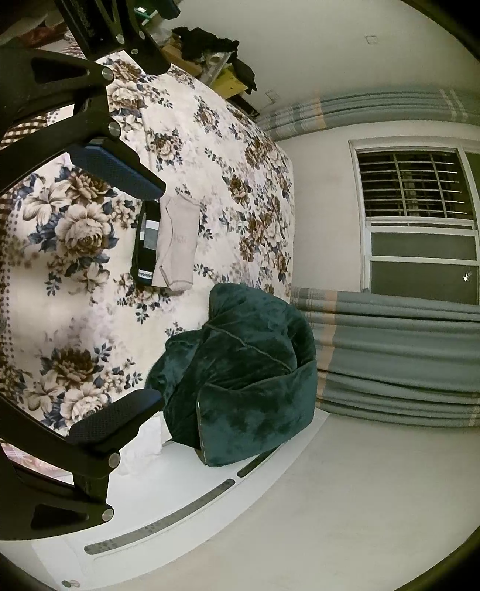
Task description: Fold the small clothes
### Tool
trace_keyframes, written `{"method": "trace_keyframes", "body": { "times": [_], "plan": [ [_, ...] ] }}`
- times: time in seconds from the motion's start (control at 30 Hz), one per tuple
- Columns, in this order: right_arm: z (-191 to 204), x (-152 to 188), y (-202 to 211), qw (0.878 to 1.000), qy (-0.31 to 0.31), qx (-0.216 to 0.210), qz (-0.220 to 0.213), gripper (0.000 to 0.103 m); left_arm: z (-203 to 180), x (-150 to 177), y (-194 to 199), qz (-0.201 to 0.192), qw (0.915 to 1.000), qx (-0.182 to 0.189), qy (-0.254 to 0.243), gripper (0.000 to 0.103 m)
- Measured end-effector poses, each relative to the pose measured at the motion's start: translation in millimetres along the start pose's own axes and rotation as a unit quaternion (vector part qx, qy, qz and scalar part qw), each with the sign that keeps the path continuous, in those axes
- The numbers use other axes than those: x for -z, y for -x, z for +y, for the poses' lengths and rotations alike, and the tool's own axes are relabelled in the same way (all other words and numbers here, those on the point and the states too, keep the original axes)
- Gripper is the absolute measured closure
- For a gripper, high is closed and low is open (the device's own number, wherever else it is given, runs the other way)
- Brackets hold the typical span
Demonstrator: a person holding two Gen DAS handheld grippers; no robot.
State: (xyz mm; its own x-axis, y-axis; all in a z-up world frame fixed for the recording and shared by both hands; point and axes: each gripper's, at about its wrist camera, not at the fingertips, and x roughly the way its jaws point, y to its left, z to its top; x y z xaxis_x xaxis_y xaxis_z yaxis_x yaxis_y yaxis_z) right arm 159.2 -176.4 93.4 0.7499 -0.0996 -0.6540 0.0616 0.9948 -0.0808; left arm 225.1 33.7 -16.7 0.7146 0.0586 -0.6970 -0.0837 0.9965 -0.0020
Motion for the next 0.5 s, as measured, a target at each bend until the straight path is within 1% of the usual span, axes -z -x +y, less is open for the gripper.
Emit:
{"method": "trace_keyframes", "body": {
  "times": [0.5],
  "plan": [
    [3.1,-3.4,1.4,1.0,0.003,-0.005,-0.001,0.0,2.9,-5.2,-2.1,-0.002,1.0,0.003,-0.001,0.0]
  ]
}}
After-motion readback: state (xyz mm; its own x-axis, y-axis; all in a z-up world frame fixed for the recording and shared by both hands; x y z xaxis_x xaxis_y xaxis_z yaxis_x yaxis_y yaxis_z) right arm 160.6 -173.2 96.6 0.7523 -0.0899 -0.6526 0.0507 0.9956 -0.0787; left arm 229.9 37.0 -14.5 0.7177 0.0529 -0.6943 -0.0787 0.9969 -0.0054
